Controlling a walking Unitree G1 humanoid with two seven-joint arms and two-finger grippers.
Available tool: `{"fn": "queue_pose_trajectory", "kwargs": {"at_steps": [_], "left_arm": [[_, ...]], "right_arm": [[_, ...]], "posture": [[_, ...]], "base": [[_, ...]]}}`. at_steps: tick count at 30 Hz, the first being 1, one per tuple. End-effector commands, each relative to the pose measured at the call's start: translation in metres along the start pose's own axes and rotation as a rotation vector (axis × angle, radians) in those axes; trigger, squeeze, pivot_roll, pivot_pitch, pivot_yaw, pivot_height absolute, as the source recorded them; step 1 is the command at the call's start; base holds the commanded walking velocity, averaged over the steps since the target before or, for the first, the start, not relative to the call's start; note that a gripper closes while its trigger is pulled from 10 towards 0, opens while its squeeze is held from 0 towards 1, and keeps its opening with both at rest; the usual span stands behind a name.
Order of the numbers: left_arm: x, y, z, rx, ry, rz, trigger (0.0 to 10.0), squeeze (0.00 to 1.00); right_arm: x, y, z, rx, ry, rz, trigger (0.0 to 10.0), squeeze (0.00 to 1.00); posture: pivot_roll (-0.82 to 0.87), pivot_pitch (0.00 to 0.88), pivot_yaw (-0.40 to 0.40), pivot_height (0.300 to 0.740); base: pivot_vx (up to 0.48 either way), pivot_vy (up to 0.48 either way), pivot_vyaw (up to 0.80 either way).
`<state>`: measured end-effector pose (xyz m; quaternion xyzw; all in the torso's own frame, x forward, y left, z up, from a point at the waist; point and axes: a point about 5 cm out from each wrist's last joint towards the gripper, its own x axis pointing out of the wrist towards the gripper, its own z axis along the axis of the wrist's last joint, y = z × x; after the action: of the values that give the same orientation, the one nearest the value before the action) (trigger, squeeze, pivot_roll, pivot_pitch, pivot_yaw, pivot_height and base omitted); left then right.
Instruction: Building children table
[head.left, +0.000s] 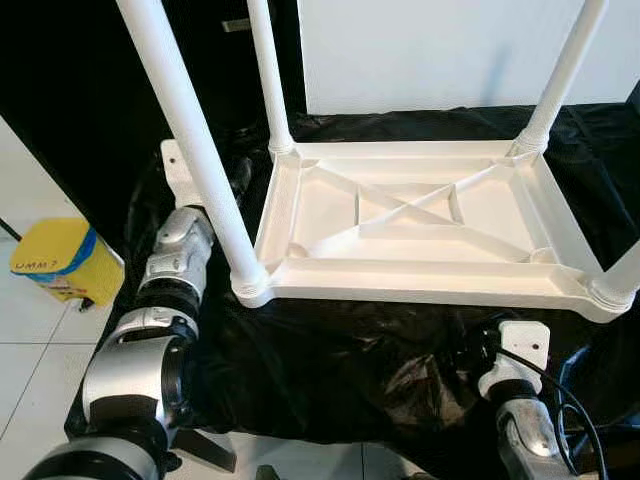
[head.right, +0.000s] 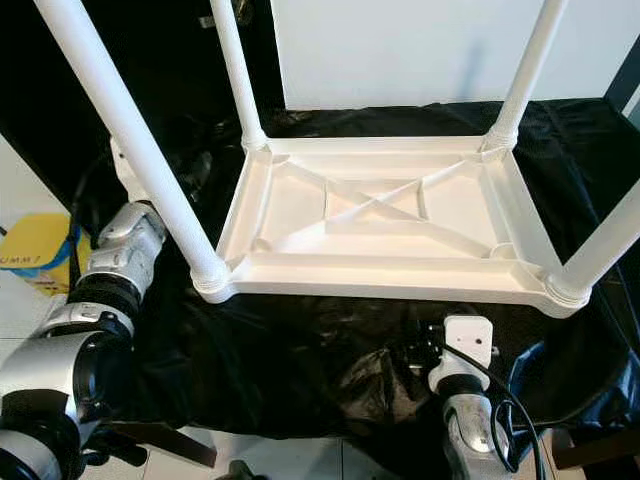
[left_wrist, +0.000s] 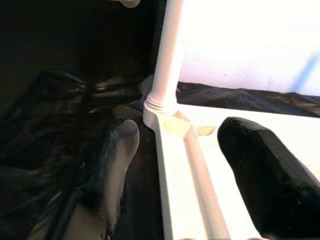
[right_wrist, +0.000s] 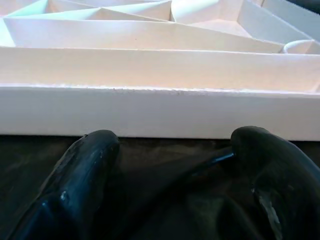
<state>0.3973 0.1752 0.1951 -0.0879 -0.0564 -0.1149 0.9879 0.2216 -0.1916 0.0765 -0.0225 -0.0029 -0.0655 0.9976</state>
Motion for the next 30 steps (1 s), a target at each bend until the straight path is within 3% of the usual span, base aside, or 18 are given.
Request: {"fn": "queue_pose_trajectory", "kwargs": {"at_steps": [1, 4, 7, 11, 19, 27, 30], "left_arm": [[-0.014, -0.038, -0.007, -0.043, 0.019, -0.697, 10.0, 0.0], [-0.029, -0.051, -0.011, -0.16, 0.015, -0.842, 10.0, 0.0], [-0.04, -0.059, -0.012, -0.213, 0.016, -0.914, 10.0, 0.0], [-0.074, -0.083, -0.011, -0.387, 0.013, -1.091, 10.0, 0.0], [-0.098, -0.103, -0.006, -0.448, -0.015, -1.13, 10.0, 0.0], [-0.115, -0.126, -0.001, -0.512, 0.003, -1.134, 10.0, 0.0], [-0.123, -0.142, 0.006, -0.547, 0.006, -1.175, 10.0, 0.0]], "right_arm": [[0.002, 0.001, -0.005, 0.018, 0.028, -0.014, 10.0, 0.0], [0.008, 0.002, -0.005, 0.021, 0.028, -0.019, 10.0, 0.0], [0.012, 0.001, -0.005, 0.022, 0.026, -0.023, 10.0, 0.0], [0.025, 0.002, -0.003, 0.023, 0.02, -0.017, 10.0, 0.0], [0.038, 0.007, -0.001, 0.027, 0.014, 0.017, 10.0, 0.0], [0.061, 0.02, 0.005, 0.039, -0.004, 0.063, 10.0, 0.0], [0.077, 0.028, 0.01, 0.047, -0.008, 0.078, 10.0, 0.0]], "posture": [[-0.19, 0.044, 0.061, 0.74], [-0.18, 0.045, 0.053, 0.74], [-0.18, 0.047, 0.049, 0.74], [-0.17, 0.044, 0.047, 0.74], [-0.15, 0.038, 0.043, 0.74], [-0.13, 0.029, 0.036, 0.74], [-0.12, 0.025, 0.038, 0.74]], "base": [[0.0, 0.0, 0.0], [0.0, 0.0, 0.0], [0.0, 0.0, 0.0], [0.0, 0.0, 0.0], [0.0, 0.0, 0.0], [0.0, 0.0, 0.0], [0.0, 0.0, 0.0]]}}
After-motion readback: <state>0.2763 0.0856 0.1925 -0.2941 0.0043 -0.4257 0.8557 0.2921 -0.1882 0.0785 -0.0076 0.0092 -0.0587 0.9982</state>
